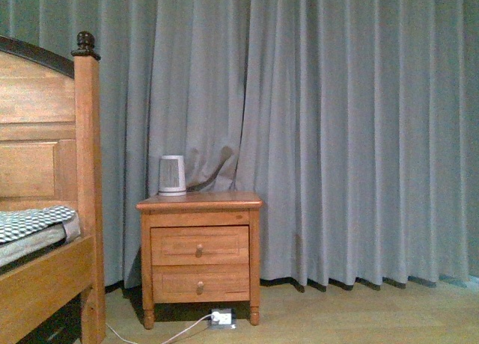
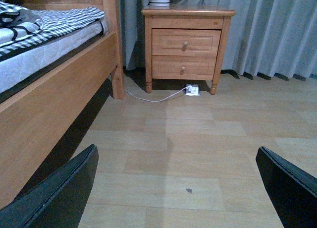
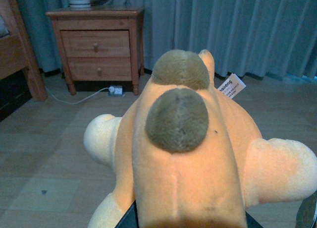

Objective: Put away toys

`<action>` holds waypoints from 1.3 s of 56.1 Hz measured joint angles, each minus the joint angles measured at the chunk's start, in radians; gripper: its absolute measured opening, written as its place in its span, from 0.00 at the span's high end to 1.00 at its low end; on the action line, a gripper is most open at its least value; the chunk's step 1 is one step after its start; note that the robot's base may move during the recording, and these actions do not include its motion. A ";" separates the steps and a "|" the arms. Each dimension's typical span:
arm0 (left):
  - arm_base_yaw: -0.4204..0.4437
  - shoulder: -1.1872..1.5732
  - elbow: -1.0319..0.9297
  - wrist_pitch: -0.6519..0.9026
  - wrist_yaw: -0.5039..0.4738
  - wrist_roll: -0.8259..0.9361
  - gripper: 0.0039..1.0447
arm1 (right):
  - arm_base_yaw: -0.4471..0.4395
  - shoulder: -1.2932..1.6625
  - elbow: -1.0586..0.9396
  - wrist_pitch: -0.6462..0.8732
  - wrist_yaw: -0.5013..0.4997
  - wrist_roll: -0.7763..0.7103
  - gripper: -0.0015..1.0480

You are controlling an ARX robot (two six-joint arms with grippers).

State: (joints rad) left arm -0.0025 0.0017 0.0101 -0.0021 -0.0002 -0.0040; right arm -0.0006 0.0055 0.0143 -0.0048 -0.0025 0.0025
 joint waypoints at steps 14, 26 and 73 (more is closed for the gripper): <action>0.000 0.000 0.000 0.000 0.000 0.000 0.06 | 0.000 0.000 0.000 0.000 0.000 0.000 0.92; 0.000 0.000 0.000 0.000 0.000 0.000 0.06 | 0.000 0.000 0.000 0.000 0.000 0.000 0.92; 0.000 0.000 0.000 0.000 0.000 0.000 0.06 | 0.000 0.000 0.000 0.000 0.000 0.000 0.92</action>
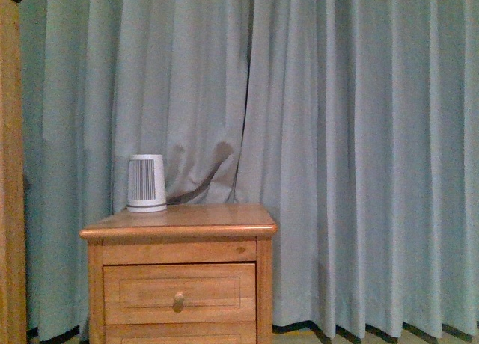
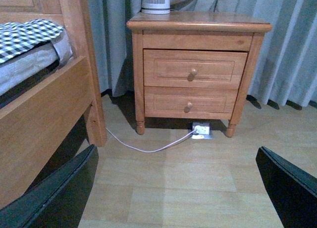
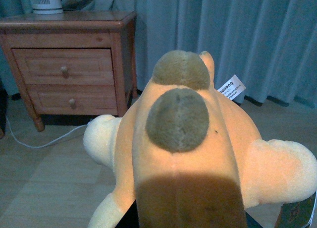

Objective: Put away toys

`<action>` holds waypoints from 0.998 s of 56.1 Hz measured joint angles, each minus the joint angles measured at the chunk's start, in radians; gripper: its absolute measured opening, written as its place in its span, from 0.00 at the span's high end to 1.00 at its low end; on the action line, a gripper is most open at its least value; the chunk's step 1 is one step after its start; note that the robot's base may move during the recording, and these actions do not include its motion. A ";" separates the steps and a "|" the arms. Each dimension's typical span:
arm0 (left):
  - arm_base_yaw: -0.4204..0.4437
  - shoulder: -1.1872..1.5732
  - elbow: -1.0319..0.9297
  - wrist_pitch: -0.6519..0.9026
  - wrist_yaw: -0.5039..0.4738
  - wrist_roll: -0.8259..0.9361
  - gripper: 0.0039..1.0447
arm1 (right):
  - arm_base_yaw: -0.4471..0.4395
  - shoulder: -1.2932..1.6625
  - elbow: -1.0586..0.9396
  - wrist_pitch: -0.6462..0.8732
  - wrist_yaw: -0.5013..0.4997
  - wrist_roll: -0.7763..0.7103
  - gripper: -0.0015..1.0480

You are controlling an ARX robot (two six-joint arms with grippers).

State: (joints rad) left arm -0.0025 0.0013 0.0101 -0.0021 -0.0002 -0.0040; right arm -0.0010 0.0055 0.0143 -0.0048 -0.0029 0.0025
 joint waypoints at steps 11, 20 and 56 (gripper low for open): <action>0.000 0.000 0.000 0.000 0.000 0.000 0.06 | 0.000 0.000 0.000 0.000 0.000 0.000 0.92; 0.000 0.000 0.000 0.000 0.000 0.000 0.06 | 0.000 0.000 0.000 0.000 0.000 0.000 0.92; 0.001 0.000 0.000 0.000 0.000 0.000 0.06 | 0.002 0.000 0.000 0.000 0.003 0.000 0.92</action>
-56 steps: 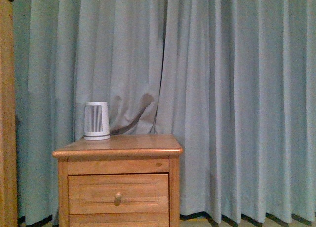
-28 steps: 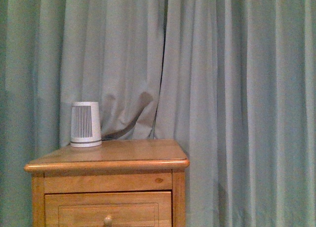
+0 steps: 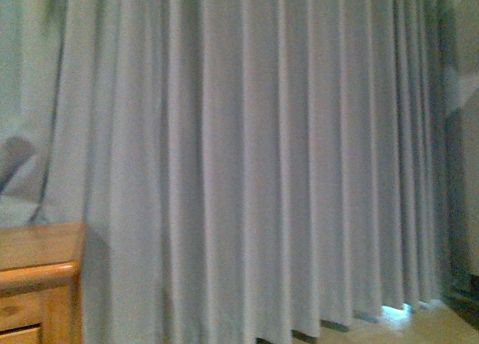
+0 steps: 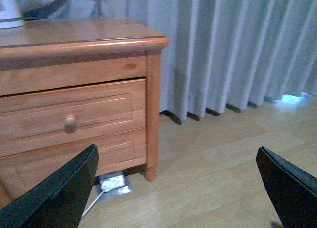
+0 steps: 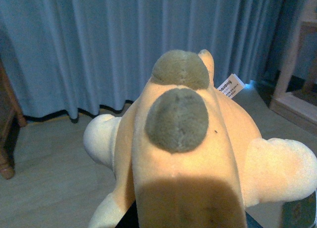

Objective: Put away toys

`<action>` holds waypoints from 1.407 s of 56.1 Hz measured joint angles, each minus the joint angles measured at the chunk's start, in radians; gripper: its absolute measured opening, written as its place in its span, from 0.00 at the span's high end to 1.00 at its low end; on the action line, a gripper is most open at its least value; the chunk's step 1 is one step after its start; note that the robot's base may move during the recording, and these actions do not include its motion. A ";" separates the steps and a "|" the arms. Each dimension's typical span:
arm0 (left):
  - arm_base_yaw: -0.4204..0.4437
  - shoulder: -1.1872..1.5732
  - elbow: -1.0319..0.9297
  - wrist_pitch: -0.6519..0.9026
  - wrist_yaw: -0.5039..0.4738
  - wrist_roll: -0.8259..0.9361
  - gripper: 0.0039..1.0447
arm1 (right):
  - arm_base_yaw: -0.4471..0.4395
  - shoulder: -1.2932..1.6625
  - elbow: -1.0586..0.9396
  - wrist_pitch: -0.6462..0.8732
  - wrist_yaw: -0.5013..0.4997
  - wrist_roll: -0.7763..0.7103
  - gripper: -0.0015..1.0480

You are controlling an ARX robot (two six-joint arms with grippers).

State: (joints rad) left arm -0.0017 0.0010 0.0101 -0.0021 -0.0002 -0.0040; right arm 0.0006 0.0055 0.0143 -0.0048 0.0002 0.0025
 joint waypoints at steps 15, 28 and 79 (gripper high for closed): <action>0.000 0.000 0.000 0.000 0.000 0.000 0.06 | 0.000 0.000 0.000 0.000 0.000 0.000 0.92; 0.000 0.000 0.000 0.000 -0.003 0.000 0.06 | 0.000 0.000 0.000 0.000 -0.002 0.000 0.92; -0.001 0.001 0.000 0.000 0.000 0.000 0.06 | -0.001 -0.001 0.000 0.000 -0.007 0.000 0.92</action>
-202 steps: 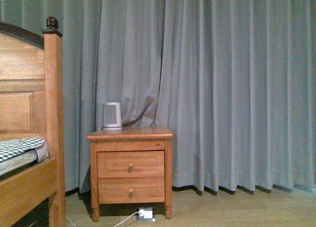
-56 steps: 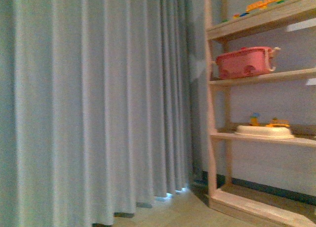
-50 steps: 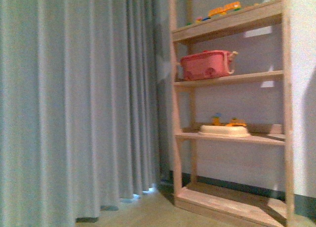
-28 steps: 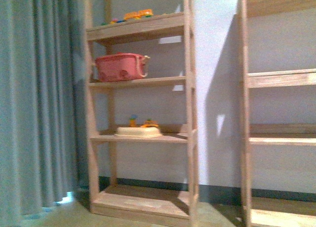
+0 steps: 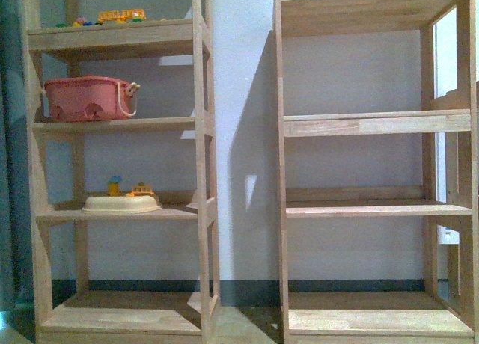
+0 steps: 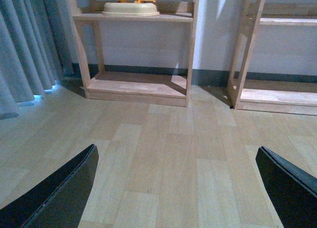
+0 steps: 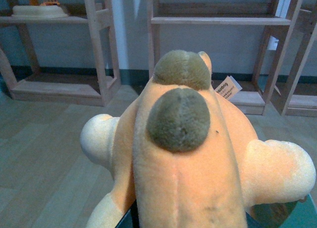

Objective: Put away toys

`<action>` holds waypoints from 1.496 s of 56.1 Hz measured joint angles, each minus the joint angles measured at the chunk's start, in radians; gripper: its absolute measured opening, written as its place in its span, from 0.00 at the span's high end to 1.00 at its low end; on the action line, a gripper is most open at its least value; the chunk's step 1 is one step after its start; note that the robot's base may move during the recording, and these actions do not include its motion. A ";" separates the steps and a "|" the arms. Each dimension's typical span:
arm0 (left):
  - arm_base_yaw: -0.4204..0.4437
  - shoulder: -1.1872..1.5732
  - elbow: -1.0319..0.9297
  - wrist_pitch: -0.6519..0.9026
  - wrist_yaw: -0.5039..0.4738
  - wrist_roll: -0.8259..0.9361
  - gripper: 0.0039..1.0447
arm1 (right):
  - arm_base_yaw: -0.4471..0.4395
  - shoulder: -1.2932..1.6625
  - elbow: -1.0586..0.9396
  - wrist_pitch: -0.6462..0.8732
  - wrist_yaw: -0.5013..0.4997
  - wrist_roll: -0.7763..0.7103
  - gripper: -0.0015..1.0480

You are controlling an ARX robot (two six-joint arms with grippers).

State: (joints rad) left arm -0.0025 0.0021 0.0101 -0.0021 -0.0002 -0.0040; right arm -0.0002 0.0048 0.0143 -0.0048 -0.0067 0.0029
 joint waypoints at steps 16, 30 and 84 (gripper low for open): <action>0.000 0.000 0.000 0.000 0.000 0.000 0.06 | 0.000 0.000 0.000 0.000 0.005 0.000 0.92; 0.000 0.000 0.000 0.000 0.000 0.000 0.06 | 0.000 0.000 0.000 0.000 0.006 0.000 0.92; 0.000 0.000 0.000 0.000 0.001 0.000 0.06 | 0.000 0.001 0.000 0.000 0.006 0.000 0.92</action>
State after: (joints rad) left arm -0.0025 0.0017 0.0101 -0.0021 0.0006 -0.0040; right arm -0.0002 0.0059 0.0143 -0.0048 -0.0010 0.0029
